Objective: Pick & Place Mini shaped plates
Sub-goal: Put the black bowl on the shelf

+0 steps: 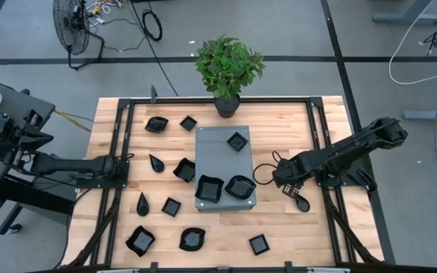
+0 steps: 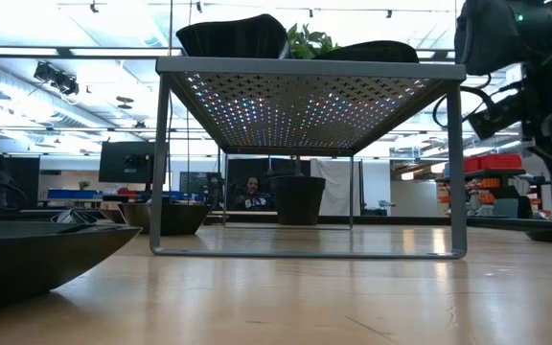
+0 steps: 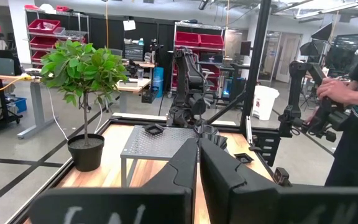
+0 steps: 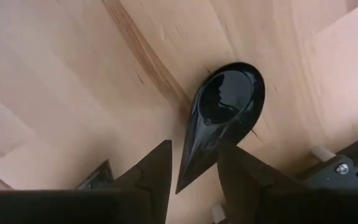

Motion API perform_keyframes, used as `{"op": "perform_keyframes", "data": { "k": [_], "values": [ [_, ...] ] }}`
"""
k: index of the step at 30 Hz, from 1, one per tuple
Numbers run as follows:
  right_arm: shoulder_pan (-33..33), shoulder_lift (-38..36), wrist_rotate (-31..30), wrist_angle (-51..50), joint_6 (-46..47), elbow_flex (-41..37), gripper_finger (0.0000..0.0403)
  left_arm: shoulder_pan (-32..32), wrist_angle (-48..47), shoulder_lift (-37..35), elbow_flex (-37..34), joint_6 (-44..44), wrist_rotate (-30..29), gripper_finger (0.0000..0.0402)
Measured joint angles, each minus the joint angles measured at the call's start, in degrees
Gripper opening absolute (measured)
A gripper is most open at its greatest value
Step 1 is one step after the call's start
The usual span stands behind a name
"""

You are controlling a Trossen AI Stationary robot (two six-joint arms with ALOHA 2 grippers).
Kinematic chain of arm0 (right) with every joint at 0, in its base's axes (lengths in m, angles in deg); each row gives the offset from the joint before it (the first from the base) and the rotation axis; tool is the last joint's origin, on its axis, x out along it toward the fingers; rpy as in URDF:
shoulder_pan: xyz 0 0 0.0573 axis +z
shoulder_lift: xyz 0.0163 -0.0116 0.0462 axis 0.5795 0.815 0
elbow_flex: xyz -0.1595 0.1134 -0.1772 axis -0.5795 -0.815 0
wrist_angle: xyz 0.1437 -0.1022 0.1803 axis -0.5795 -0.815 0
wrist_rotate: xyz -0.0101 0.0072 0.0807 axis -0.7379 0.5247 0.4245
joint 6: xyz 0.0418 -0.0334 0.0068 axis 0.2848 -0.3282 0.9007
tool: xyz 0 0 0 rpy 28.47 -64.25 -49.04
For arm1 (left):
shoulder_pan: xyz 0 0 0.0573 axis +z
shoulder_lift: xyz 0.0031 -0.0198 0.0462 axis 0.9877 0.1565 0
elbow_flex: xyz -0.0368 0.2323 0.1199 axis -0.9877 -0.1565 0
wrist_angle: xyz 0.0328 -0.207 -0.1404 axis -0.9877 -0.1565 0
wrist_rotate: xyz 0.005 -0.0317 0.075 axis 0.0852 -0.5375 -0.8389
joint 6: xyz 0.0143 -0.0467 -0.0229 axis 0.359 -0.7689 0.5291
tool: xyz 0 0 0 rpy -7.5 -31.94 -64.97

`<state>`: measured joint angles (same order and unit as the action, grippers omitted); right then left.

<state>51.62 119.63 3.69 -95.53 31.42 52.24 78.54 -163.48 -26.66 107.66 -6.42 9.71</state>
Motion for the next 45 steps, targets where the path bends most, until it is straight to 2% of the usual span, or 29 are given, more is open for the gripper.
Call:
{"op": "perform_keyframes", "data": {
  "k": [3, 11, 22, 31, 35, 45],
  "values": [
    [0.0, 0.0, 0.2, -0.7, 0.6, -0.3, 0.0128, 0.0, 0.0, 0.0, 0.0, 0.0, 0.0, 0.0023],
    [0.0, -4.1, 0.2, -5.0, 9.1, -0.3, 0.0128, 0.0, 0.0, 0.0, 0.0, 0.0, 0.0, 0.0023],
    [-1.4, -8.8, 1.6, -2.3, 19.6, -3.1, 0.0128, 0.0, 0.0, 0.0, 0.0, 0.0, 0.0, 0.0023],
    [0.2, -9.4, 6.3, 2.2, 34.8, -3.0, 0.0128, 0.0, 0.0, 0.0, 0.0, 0.0, 0.0, 0.0023],
    [1.6, -9.6, 4.6, 2.8, 42.3, -3.0, 0.0128, 0.0, 0.0, 0.0, 0.0, 0.0, 0.0, 0.0023],
    [6.2, -9.5, -4.1, 2.5, 56.8, -3.0, 0.0128, 0.0, 0.0, 0.0, 0.0, 0.0, 0.0, 0.0023]
  ]
}}
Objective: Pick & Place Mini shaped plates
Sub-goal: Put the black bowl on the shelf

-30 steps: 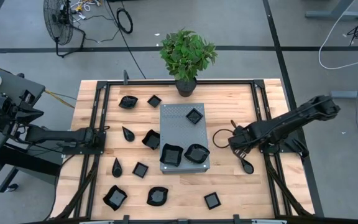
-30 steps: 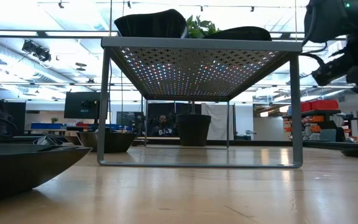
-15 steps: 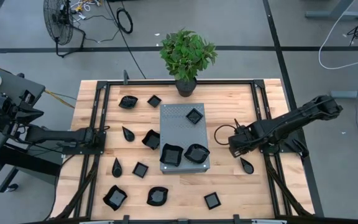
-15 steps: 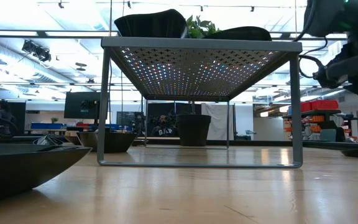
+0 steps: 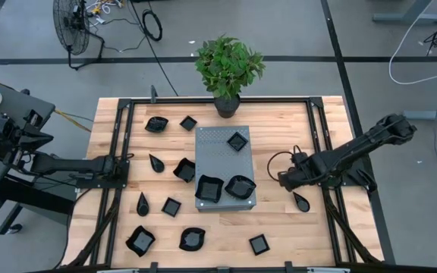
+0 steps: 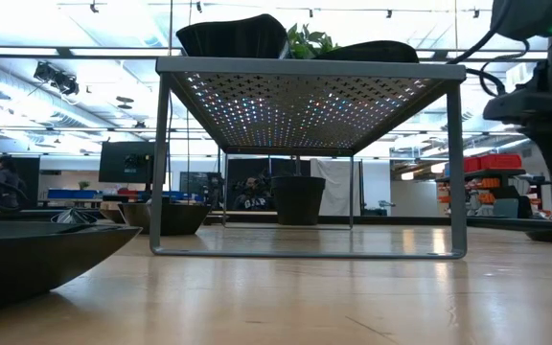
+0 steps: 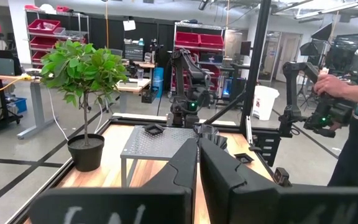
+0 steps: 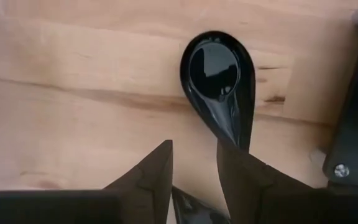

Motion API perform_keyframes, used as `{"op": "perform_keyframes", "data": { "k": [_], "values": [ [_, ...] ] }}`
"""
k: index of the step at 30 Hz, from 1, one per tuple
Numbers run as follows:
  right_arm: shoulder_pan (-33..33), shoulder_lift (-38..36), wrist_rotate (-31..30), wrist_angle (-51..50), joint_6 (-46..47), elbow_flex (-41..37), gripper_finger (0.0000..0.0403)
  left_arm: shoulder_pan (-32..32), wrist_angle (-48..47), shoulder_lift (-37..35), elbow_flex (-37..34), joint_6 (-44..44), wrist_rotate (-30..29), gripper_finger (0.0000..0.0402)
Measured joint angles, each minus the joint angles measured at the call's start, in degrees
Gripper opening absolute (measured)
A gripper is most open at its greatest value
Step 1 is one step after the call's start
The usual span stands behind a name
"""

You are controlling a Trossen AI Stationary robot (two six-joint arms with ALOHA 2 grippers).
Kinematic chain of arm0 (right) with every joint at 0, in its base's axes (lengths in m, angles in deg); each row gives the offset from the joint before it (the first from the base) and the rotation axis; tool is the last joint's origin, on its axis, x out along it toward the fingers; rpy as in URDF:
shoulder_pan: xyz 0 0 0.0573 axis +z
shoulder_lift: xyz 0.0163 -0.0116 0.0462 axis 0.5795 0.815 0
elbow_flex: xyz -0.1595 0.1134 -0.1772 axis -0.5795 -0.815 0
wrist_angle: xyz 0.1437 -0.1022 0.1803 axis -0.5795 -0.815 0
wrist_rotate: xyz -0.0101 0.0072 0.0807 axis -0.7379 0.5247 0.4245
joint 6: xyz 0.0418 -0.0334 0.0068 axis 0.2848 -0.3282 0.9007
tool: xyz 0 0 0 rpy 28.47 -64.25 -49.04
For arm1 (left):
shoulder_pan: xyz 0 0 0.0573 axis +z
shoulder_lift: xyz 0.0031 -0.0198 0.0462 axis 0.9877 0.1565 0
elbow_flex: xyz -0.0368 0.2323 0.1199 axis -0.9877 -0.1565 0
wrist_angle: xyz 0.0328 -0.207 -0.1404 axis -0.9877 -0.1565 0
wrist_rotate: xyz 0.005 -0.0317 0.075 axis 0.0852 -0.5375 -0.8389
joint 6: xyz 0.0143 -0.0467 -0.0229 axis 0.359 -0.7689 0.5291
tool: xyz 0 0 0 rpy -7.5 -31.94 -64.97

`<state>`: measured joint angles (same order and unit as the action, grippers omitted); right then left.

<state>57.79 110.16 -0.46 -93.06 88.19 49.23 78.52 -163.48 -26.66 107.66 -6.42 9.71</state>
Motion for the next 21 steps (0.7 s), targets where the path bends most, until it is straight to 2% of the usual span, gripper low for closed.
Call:
{"op": "perform_keyframes", "data": {
  "k": [7, 12, 21],
  "values": [
    [2.9, 4.0, 0.8, 0.9, 2.7, 2.4, 0.0128, 0.0, 0.0, 0.0, 0.0, 0.0, 0.0, 0.0023],
    [4.3, 6.0, 1.1, 0.9, 9.0, 5.4, 0.0128, 0.0, 0.0, 0.0, 0.0, 0.0, 0.0, 0.0023],
    [5.2, 6.3, 1.2, -2.3, 18.3, 5.4, 0.0128, 0.0, 0.0, 0.0, 0.0, 0.0, 0.0, 0.0023]
  ]
}}
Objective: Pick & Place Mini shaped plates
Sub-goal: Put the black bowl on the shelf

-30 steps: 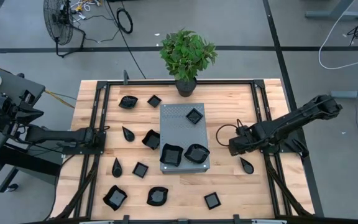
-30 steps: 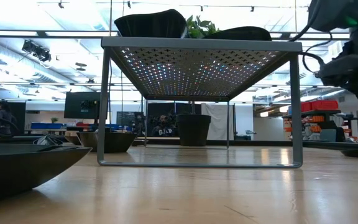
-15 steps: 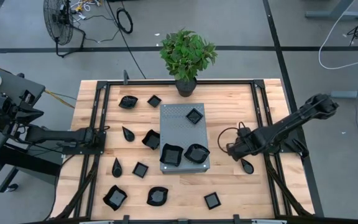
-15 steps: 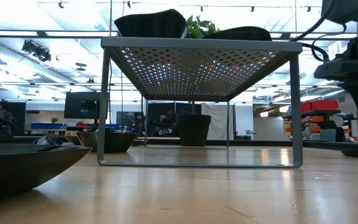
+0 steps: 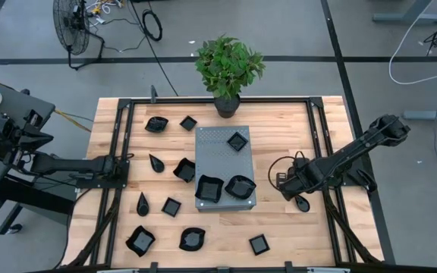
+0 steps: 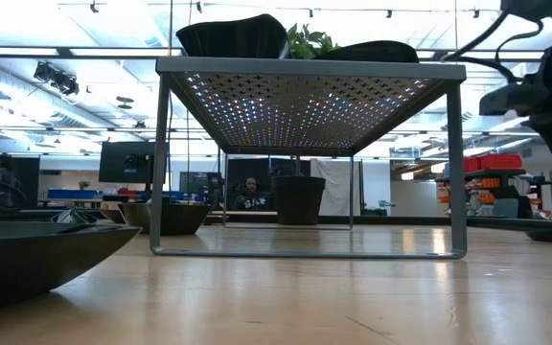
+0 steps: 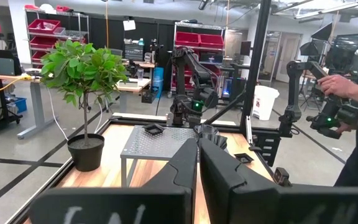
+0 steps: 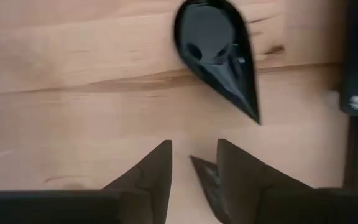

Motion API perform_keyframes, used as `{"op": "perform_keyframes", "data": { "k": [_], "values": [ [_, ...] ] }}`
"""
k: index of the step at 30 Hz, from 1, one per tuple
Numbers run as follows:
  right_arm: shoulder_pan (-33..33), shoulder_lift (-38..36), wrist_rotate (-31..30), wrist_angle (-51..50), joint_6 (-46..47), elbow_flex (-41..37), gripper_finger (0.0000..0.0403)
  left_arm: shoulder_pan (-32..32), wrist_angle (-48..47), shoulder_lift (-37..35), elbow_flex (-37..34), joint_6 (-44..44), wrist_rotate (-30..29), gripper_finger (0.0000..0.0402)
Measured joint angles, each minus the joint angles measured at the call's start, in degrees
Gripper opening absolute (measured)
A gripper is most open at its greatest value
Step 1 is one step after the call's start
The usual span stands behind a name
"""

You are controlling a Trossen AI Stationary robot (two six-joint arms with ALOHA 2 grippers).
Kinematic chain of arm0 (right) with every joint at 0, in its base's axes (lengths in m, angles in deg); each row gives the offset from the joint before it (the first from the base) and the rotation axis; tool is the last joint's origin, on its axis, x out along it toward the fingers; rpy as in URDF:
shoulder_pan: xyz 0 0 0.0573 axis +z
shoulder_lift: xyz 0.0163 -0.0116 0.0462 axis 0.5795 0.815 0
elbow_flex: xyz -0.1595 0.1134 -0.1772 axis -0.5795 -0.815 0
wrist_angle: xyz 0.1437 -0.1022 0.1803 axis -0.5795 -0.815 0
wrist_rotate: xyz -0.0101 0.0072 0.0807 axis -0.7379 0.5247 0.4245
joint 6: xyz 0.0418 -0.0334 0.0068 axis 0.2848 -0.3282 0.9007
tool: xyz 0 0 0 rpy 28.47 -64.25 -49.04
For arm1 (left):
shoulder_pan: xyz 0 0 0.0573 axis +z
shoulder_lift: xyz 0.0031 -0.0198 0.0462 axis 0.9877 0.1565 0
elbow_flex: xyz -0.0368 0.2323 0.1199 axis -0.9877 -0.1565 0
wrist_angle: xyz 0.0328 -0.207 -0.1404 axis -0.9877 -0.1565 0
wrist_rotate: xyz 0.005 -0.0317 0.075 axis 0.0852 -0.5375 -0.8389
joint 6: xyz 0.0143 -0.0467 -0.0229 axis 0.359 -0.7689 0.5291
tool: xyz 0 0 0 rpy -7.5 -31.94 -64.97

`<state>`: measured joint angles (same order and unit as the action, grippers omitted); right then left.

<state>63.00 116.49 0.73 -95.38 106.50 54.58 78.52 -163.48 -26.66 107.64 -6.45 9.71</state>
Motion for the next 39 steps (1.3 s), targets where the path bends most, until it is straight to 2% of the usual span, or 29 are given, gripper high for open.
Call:
{"op": "perform_keyframes", "data": {
  "k": [6, 14, 17, 22, 27, 39],
  "values": [
    [3.9, 0.0, 0.0, -3.7, 6.5, 0.0, 0.0128, 0.0, 0.0, 0.0, 0.0, 0.0, 0.0, 0.0023],
    [8.1, 0.6, 1.5, -4.3, 7.0, -3.3, 0.0128, 0.0, 0.0, 0.0, 0.0, 0.0, 0.0, 0.0023],
    [8.3, 0.6, 0.9, -4.5, 7.1, -4.6, 0.0128, 0.0, 0.0, 0.0, 0.0, 0.0, 0.0, 0.0023],
    [8.2, 0.6, -5.0, -3.7, 7.1, -6.4, 0.0128, 0.0, 0.0, 0.0, 0.0, 0.0, 0.0, 0.0023],
    [8.2, 1.5, -5.4, -1.4, 7.4, -9.0, 0.0128, 0.0, 0.0, 0.0, 0.0, 0.0, 0.0, 0.0023],
    [8.2, 9.8, -7.4, 2.6, 7.3, -10.3, 0.0128, 0.0, 0.0, 0.0, 0.0, 0.0, 0.0, 0.0023]
  ]
}}
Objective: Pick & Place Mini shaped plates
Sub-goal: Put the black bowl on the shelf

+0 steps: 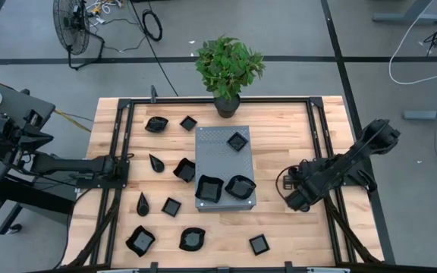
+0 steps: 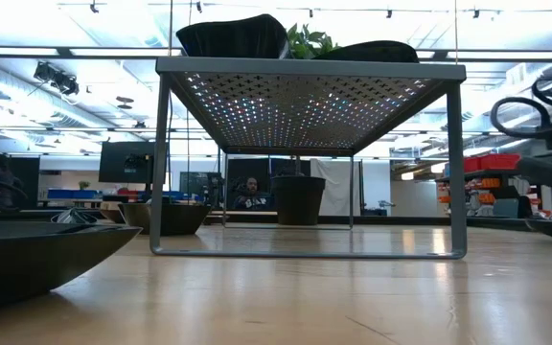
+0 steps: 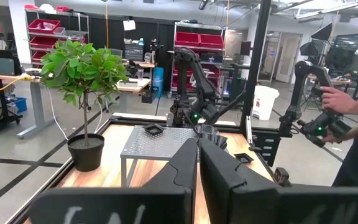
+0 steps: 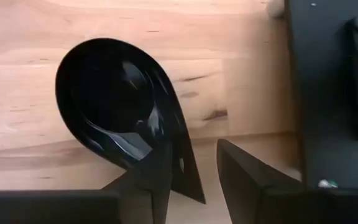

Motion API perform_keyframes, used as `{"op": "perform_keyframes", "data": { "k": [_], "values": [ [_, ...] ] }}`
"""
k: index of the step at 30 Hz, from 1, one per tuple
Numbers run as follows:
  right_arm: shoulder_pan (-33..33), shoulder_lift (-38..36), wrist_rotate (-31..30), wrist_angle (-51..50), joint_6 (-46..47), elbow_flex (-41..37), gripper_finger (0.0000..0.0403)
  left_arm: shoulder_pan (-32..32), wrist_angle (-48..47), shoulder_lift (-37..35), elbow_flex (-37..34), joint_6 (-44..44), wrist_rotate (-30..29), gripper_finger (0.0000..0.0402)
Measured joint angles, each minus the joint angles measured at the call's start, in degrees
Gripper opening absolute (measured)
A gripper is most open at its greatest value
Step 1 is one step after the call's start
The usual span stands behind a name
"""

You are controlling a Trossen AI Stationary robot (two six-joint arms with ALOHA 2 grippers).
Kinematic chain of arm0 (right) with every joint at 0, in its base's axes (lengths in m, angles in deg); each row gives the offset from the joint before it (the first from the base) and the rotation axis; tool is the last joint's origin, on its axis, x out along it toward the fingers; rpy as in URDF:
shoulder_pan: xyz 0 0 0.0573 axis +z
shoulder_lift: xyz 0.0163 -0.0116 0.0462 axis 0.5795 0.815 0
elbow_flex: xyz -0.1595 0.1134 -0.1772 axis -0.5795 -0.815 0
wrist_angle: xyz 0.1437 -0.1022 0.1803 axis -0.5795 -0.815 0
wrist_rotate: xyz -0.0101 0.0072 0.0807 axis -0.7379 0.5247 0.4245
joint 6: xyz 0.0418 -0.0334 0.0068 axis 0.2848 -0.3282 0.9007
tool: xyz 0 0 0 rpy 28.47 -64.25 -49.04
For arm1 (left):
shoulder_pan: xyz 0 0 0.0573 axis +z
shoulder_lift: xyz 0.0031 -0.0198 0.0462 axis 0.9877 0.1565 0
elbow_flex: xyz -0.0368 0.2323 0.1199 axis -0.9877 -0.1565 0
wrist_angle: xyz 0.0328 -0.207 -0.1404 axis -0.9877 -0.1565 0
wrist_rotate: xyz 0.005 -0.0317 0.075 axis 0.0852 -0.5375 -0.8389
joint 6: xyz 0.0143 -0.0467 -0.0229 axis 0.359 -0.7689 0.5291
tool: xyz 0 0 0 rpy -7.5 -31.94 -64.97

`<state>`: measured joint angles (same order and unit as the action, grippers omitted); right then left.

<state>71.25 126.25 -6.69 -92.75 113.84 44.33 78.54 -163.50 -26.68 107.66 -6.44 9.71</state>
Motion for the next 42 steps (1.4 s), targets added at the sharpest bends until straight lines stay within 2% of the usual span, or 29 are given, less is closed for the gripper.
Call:
{"op": "perform_keyframes", "data": {
  "k": [10, 26, 33, 42],
  "values": [
    [0.0, 1.1, -1.8, 1.4, 0.0, 0.1, 0.0126, 0.0, 0.0, 0.0, 0.0, 0.0, 0.0, 0.0023],
    [0.0, 1.1, -4.5, 3.2, -1.3, 3.5, 0.0083, 0.0, 0.0, 0.0, 0.0, 0.0, 0.0, 0.0023],
    [0.0, 1.1, -4.6, 4.8, -1.5, 3.5, 0.0082, 0.0, 0.0, 0.0, 0.0, 0.0, 0.0, 0.0023],
    [-0.5, 1.1, -8.1, 7.7, -1.5, 3.5, 0.0086, 0.0, 0.0, 0.0, 0.0, 0.0, 0.0, 0.0023]
  ]
}}
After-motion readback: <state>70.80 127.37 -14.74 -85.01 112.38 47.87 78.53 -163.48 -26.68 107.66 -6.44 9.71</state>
